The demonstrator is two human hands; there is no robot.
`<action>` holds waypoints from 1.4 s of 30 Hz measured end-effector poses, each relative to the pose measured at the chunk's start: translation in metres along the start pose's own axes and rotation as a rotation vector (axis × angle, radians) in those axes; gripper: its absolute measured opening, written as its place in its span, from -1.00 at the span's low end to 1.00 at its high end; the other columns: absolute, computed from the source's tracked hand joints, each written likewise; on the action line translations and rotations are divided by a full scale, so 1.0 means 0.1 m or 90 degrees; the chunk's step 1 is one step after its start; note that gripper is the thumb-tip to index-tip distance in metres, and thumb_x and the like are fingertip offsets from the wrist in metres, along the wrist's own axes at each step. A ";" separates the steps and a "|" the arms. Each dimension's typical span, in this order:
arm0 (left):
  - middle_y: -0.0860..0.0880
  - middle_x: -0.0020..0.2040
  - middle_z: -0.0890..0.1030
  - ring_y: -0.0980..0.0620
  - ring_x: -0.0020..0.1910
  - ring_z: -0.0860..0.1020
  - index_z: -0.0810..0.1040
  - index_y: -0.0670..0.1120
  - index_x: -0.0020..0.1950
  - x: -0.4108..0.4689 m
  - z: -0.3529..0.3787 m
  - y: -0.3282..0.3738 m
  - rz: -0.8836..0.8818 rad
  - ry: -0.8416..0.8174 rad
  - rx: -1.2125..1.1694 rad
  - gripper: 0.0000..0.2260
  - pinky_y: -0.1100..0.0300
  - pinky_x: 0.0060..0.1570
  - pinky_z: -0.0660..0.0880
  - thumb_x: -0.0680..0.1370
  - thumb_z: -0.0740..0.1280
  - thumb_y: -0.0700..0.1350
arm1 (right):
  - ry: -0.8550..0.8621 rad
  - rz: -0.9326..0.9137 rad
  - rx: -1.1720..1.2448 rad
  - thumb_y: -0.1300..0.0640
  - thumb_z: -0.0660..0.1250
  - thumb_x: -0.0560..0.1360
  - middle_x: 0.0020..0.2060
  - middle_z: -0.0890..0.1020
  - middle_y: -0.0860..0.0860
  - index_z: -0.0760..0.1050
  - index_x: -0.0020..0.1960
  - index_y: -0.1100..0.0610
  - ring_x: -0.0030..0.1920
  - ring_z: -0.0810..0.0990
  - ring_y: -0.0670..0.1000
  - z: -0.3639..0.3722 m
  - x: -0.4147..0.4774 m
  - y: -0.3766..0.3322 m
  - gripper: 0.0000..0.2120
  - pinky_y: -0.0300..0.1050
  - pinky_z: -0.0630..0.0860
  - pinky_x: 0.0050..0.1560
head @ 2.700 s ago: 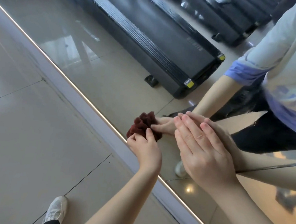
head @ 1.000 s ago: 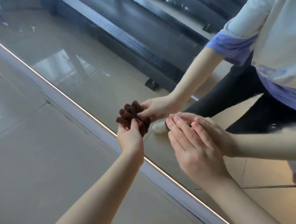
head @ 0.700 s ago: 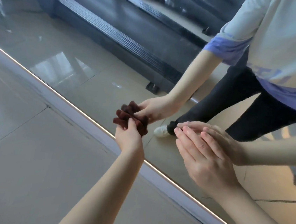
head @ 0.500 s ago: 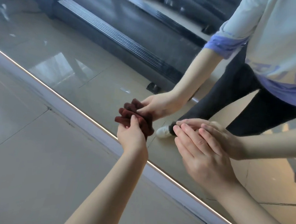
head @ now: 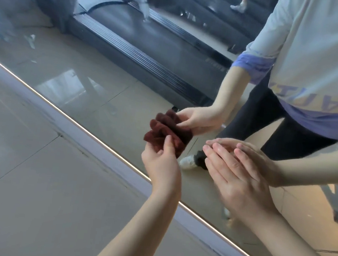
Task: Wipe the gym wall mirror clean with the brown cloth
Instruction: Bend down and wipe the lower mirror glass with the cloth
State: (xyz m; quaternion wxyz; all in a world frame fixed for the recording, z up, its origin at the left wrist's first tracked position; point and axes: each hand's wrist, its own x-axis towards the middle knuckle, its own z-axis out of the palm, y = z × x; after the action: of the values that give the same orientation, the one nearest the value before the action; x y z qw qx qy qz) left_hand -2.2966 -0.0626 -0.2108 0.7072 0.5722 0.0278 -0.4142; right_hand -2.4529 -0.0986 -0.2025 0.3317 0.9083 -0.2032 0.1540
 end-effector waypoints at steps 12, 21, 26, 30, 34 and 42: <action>0.13 -0.11 0.62 0.33 -0.22 0.62 0.52 0.05 -0.08 0.05 0.08 0.21 0.034 0.056 -0.020 -0.84 0.43 -0.15 0.50 0.61 0.35 -0.20 | 0.030 0.017 -0.007 0.23 0.12 0.65 0.36 0.52 0.10 0.56 0.28 0.21 0.41 0.39 0.07 -0.15 0.16 0.08 -0.68 0.02 0.12 0.50; -0.01 0.19 0.59 0.01 0.11 0.58 0.54 -0.01 0.24 0.32 -0.01 0.34 -0.061 0.116 0.010 -0.81 0.12 0.14 0.50 0.62 0.34 -0.10 | -0.011 0.017 -0.011 0.25 0.13 0.61 0.43 0.43 0.09 0.48 0.37 0.22 0.46 0.36 0.06 -0.27 0.20 0.14 -0.63 -0.01 0.12 0.51; -0.06 0.16 0.65 -0.04 0.11 0.63 0.54 -0.08 0.30 0.22 -0.01 0.35 -0.095 0.076 0.039 -0.73 -0.02 0.24 0.54 0.60 0.38 -0.11 | -0.014 0.062 0.019 0.27 0.05 0.64 0.40 0.47 0.11 0.54 0.32 0.22 0.41 0.44 0.10 -0.33 0.23 0.08 -0.63 0.02 0.18 0.48; -0.08 0.17 0.64 -0.05 0.11 0.63 0.51 -0.09 0.30 0.17 0.03 0.37 -0.112 0.080 0.032 -0.71 -0.05 0.25 0.54 0.59 0.40 -0.13 | -0.012 0.076 0.026 0.30 0.16 0.56 0.40 0.47 0.10 0.55 0.30 0.22 0.43 0.39 0.09 -0.30 0.24 0.04 -0.64 0.02 0.18 0.49; -0.09 0.11 0.66 -0.07 0.08 0.65 0.56 -0.11 0.22 0.17 0.04 0.44 -0.129 0.119 0.011 -0.78 -0.05 0.24 0.55 0.57 0.42 -0.17 | 0.006 0.100 0.075 0.31 0.04 0.58 0.37 0.51 0.10 0.57 0.28 0.22 0.42 0.37 0.07 -0.32 0.26 0.01 -0.59 0.01 0.25 0.45; -0.16 0.11 0.66 -0.09 -0.01 0.64 0.54 -0.22 0.21 0.13 0.14 0.64 -0.203 0.121 0.043 -0.80 0.18 -0.14 0.54 0.59 0.33 -0.24 | 0.032 0.215 0.193 0.30 0.15 0.54 0.25 0.61 0.14 0.62 0.18 0.25 0.32 0.50 0.10 -0.44 0.27 -0.11 -0.66 0.00 0.40 0.34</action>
State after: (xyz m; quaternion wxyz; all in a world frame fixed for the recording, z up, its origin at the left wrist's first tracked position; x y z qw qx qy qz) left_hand -2.2545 -0.0816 -0.1626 0.6073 0.6206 0.1707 -0.4657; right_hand -2.4307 -0.0692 -0.1651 0.1662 0.8966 -0.3184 0.2589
